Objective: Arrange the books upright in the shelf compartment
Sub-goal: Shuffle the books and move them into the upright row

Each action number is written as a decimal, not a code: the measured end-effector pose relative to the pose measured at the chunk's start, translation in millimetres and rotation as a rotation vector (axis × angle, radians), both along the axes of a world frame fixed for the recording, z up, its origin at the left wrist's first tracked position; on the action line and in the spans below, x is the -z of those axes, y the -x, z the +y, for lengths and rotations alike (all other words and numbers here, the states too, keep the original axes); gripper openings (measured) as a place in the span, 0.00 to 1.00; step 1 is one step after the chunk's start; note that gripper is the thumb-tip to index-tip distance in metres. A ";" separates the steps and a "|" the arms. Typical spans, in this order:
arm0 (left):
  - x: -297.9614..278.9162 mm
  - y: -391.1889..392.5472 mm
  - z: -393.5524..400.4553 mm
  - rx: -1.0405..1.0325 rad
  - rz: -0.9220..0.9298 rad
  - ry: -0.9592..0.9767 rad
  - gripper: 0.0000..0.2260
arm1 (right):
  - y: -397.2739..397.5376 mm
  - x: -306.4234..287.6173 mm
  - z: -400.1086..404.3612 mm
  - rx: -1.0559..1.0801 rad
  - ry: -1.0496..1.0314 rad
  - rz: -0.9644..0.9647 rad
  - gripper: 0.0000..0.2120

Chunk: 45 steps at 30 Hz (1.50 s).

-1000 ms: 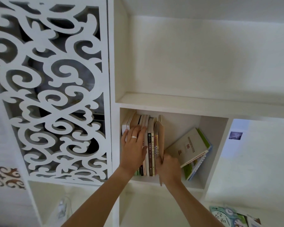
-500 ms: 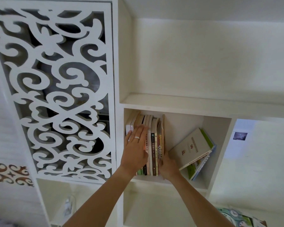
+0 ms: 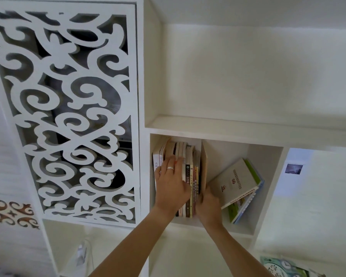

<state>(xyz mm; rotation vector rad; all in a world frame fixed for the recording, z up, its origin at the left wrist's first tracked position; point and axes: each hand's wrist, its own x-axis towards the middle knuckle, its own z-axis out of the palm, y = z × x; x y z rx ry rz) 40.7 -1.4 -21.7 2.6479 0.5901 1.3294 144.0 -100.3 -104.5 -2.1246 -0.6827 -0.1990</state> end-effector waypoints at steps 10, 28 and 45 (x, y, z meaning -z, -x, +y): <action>-0.3 -15.2 -14.7 0.365 -0.321 0.461 0.29 | 23.2 -30.9 -24.0 0.227 -0.125 -0.193 0.19; 36.7 -35.5 -36.6 0.447 0.417 0.660 0.48 | 14.0 -29.5 -67.7 0.353 -0.176 -0.134 0.34; 28.3 -28.3 -54.2 0.457 0.328 0.803 0.34 | 69.4 -41.5 -59.2 0.358 -0.166 -0.242 0.34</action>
